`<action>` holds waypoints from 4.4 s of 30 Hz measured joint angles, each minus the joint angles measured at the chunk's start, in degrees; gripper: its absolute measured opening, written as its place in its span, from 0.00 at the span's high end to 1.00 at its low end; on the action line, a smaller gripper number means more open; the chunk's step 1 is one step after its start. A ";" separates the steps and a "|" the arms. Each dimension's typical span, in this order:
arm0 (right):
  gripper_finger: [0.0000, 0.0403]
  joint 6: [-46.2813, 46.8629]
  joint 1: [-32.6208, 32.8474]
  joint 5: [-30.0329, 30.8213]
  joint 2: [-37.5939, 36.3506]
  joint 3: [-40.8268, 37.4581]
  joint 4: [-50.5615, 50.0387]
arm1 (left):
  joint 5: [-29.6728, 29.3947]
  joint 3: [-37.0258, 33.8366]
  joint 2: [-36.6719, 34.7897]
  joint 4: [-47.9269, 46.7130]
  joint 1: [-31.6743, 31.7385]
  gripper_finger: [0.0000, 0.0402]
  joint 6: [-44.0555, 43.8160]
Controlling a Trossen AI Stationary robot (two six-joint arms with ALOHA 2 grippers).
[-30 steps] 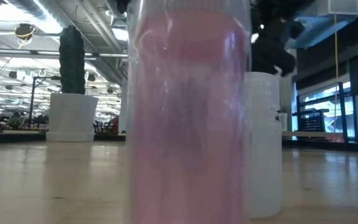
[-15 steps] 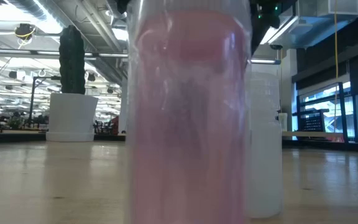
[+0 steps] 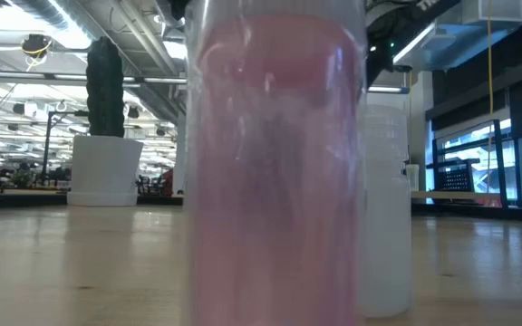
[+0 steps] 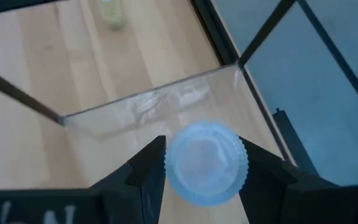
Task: Pick and place medicine bottles onto shelf by color
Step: Put the top transparent pill bottle on the shelf, then put the top yellow pill bottle on the shelf aligned with the other yellow pill bottle
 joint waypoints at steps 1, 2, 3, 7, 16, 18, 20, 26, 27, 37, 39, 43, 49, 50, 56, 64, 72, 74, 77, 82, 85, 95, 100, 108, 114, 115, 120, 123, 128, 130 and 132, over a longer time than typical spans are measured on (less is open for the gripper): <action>0.59 -0.35 -0.23 -0.02 0.62 0.00 0.82 | 0.00 0.00 0.00 0.00 0.02 0.41 -0.04; 0.59 -0.89 -0.46 -0.06 1.22 0.00 1.58 | -0.02 0.00 0.00 0.00 0.04 0.41 -0.20; 0.59 -1.20 -0.76 -0.08 1.81 0.00 2.08 | -0.04 0.00 0.00 0.00 0.06 0.41 -0.25; 0.59 -3.77 -2.06 0.06 4.05 0.00 2.63 | -0.07 0.00 0.00 0.00 0.20 0.41 -0.31; 0.59 -4.05 -4.21 0.00 7.83 0.00 4.31 | -0.24 0.00 0.00 -0.04 0.57 0.41 -1.49; 0.59 -4.24 -4.45 0.03 7.87 0.00 4.62 | -0.24 0.00 0.00 -0.04 0.67 0.41 -1.49; 0.59 -4.60 -4.50 -0.01 7.87 0.00 4.69 | -0.22 0.00 0.00 -0.04 0.66 0.41 -1.51; 0.59 -6.88 -4.50 -0.03 7.87 0.00 4.34 | -0.22 0.00 0.00 -0.07 0.68 0.41 -1.49; 0.59 -6.90 -4.50 -0.03 7.87 0.00 4.38 | -0.22 0.00 0.00 -0.07 0.68 0.41 -1.49; 0.59 -6.88 -4.48 -0.10 7.87 0.00 4.40 | -0.22 0.00 0.00 -0.07 0.68 0.41 -1.49; 0.59 -6.88 -4.48 -0.12 7.87 0.00 4.40 | -0.22 0.00 0.00 -0.07 0.68 0.41 -1.46; 0.58 -6.88 -4.48 -0.30 7.87 0.00 4.35 | -0.21 0.00 0.00 -0.08 0.68 0.41 -1.46; 0.52 -6.86 -4.45 -1.52 7.87 0.00 4.34 | -0.20 0.00 0.00 -0.09 0.68 0.41 -1.46; 0.52 -6.86 -4.45 -1.52 7.87 0.00 4.35 | -0.20 0.00 0.00 -0.09 0.68 0.41 -1.46; 0.48 -6.84 -4.45 -1.50 7.87 0.00 4.36 | -0.20 0.00 0.00 -0.08 0.68 0.41 -1.46; 0.48 -6.83 -4.45 -1.49 7.84 0.00 4.90 | -0.20 0.00 0.00 -0.07 0.68 0.41 -1.46; 0.48 -6.81 -4.48 -0.46 7.76 4.38 -0.84 | -0.18 0.00 0.00 -0.09 0.67 0.41 -1.46; 0.48 -6.81 -4.48 -0.47 7.76 6.79 -3.07 | -0.19 0.00 0.00 -0.09 0.66 0.41 -1.46; 0.48 -6.65 -4.48 -0.47 7.67 10.22 -6.48 | -0.20 0.00 0.00 -0.09 0.66 0.41 -1.46; 0.48 -6.36 -4.30 -0.49 7.49 16.43 -12.93 | -0.17 0.00 0.00 -0.09 0.64 0.41 -1.65; 0.48 -6.60 -3.89 -0.81 5.83 18.98 -15.77 | -0.25 0.00 0.00 -0.30 0.39 0.41 -2.99; 0.48 -10.03 4.65 -1.59 -10.55 19.34 -25.50 | -3.34 -0.02 -0.61 -5.26 -2.68 0.41 -7.82; 0.48 -9.24 12.79 -2.02 -18.62 19.34 -32.71 | -3.78 -0.02 -3.25 -5.70 -4.39 0.41 -7.85; 0.48 -1.76 28.21 -7.19 -25.83 19.34 -38.79 | -5.53 -0.02 -9.25 -6.50 -7.06 0.41 -7.78; 0.48 8.84 38.95 -4.14 -26.00 19.34 -43.91 | -6.25 -0.02 -12.14 -7.46 -9.41 0.41 -5.96; 0.48 10.47 40.53 -2.72 -25.78 19.34 -44.68 | -6.25 -0.02 -12.41 -7.99 -9.82 0.41 -5.93; 0.48 18.00 46.63 1.43 -24.88 19.32 -45.74 | -6.23 -0.02 -12.63 -10.50 -12.22 0.41 -6.46; 0.48 21.44 48.76 3.13 -24.54 19.32 -45.43 | -6.03 -0.02 -12.63 -12.86 -13.59 0.41 -9.03; 0.48 23.81 50.08 3.66 -23.81 19.32 -44.46 | -5.74 -0.02 -13.16 -15.74 -16.47 0.41 -11.01; 0.48 24.70 50.06 3.64 -23.18 19.32 -44.51 | -5.68 -0.02 -13.70 -18.28 -17.74 0.41 -13.00; 0.48 24.72 50.06 3.63 -22.60 19.32 -44.51 | -5.69 -0.02 -14.48 -22.49 -18.70 0.41 -18.02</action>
